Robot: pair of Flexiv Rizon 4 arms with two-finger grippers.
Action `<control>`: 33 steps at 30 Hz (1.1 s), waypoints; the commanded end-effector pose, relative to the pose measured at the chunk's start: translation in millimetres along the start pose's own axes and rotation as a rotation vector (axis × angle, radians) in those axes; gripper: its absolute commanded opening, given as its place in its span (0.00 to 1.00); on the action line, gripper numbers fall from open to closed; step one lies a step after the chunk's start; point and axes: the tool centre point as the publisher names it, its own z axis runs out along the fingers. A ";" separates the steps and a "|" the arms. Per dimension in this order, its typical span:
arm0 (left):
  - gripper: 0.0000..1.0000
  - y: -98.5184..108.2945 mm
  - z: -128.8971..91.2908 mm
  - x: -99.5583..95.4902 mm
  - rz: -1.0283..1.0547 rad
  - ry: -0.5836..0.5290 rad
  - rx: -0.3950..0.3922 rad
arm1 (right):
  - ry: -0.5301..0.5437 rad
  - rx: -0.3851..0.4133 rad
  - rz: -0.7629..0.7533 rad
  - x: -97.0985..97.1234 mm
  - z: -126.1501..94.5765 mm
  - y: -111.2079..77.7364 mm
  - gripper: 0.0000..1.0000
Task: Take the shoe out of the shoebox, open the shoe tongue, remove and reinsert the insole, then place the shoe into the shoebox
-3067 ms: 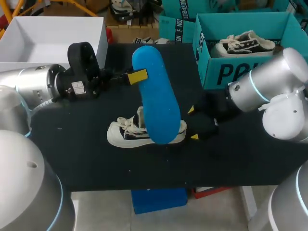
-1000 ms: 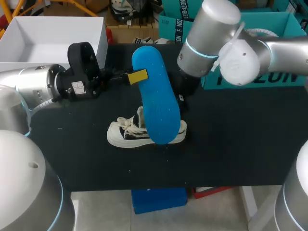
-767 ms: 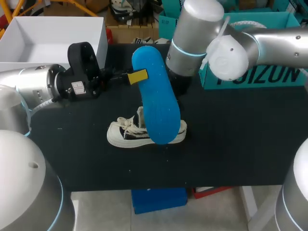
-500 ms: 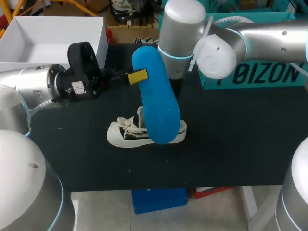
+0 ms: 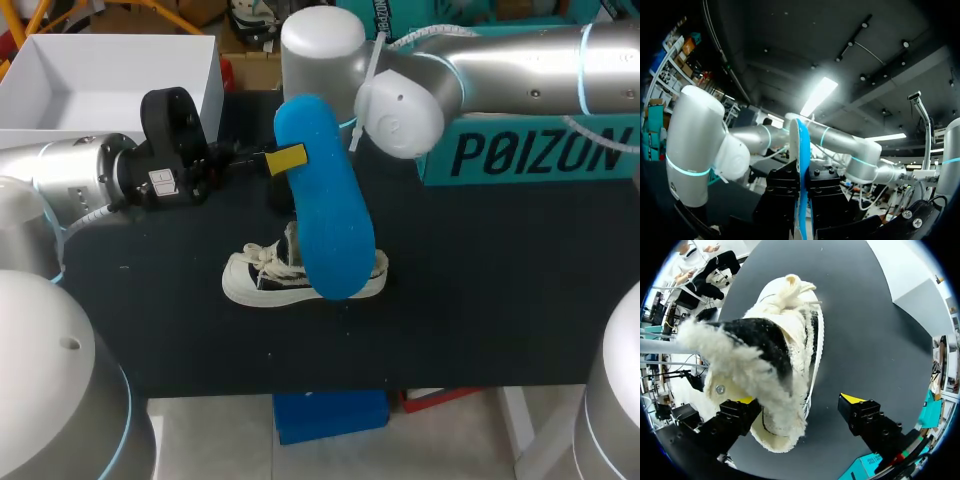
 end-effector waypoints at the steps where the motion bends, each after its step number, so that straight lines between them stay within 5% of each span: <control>1: 0.00 1.8 0.9 0.1 0.002 -0.002 0.002 | 0.008 0.020 0.010 -1.6 9.0 2.3 1.00; 3: 0.00 1.8 0.9 0.1 0.002 -0.002 0.002 | 0.011 0.018 0.018 -1.1 11.2 0.2 0.40; 5: 0.00 1.8 0.9 0.1 0.002 -0.002 0.002 | 0.008 0.017 0.024 -1.2 12.3 -2.2 0.00; 33: 0.00 1.8 0.9 0.1 0.002 -0.002 0.002 | 0.000 0.008 0.032 -1.5 13.2 -4.7 0.00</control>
